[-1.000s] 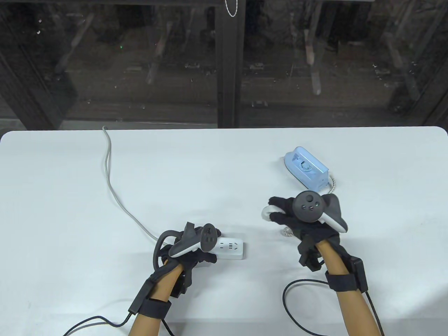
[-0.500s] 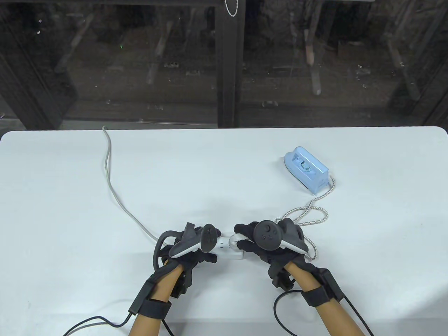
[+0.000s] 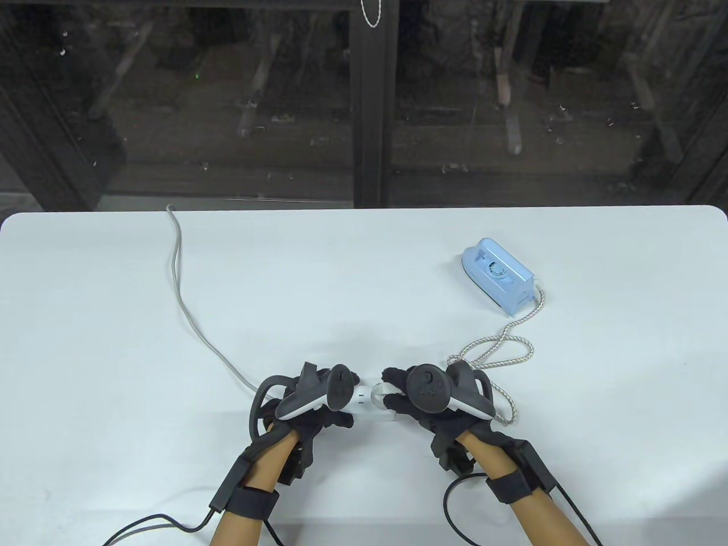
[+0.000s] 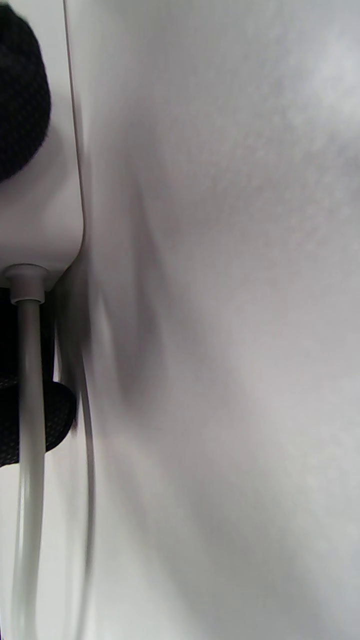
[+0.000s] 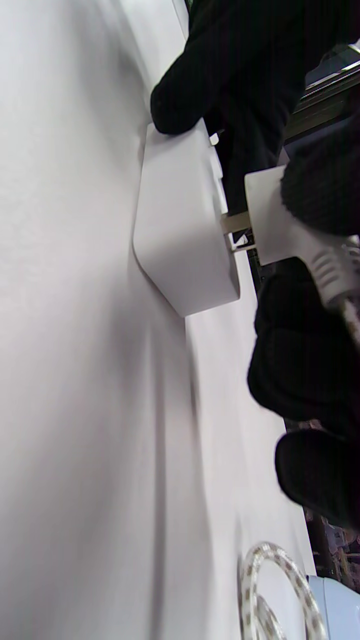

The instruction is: Plug the electric iron into the power strip

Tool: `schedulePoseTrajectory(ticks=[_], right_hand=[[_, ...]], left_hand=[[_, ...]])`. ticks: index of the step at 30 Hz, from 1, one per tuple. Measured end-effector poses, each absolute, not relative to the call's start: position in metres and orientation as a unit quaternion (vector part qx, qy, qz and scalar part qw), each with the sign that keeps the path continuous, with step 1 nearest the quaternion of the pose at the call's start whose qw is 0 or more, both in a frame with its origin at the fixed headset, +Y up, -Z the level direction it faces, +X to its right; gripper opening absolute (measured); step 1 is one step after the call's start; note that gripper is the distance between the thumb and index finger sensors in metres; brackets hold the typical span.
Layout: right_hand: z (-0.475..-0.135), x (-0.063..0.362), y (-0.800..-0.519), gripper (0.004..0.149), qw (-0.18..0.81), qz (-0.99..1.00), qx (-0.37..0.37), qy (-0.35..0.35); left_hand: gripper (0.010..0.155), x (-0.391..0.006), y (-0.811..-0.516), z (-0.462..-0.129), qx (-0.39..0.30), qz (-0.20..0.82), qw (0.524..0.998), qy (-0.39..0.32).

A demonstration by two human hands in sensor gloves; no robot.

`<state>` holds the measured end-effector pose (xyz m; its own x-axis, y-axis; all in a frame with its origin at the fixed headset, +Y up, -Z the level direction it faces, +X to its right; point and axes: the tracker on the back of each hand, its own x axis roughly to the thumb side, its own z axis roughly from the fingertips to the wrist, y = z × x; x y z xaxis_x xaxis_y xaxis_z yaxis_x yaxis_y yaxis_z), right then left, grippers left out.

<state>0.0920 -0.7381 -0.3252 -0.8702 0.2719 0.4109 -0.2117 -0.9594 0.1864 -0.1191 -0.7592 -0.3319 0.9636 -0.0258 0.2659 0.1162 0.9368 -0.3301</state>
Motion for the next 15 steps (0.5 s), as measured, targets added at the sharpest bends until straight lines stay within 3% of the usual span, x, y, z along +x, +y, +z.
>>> schedulePoseTrajectory(ticks=[15], right_hand=[[-0.3259,0.0839,-0.7439,0.057,0.088,0.969,0.213,0.089]], left_hand=[[0.078,-0.1178,-0.7593,-0.3306,-0.171,-0.040,0.976,-0.129]])
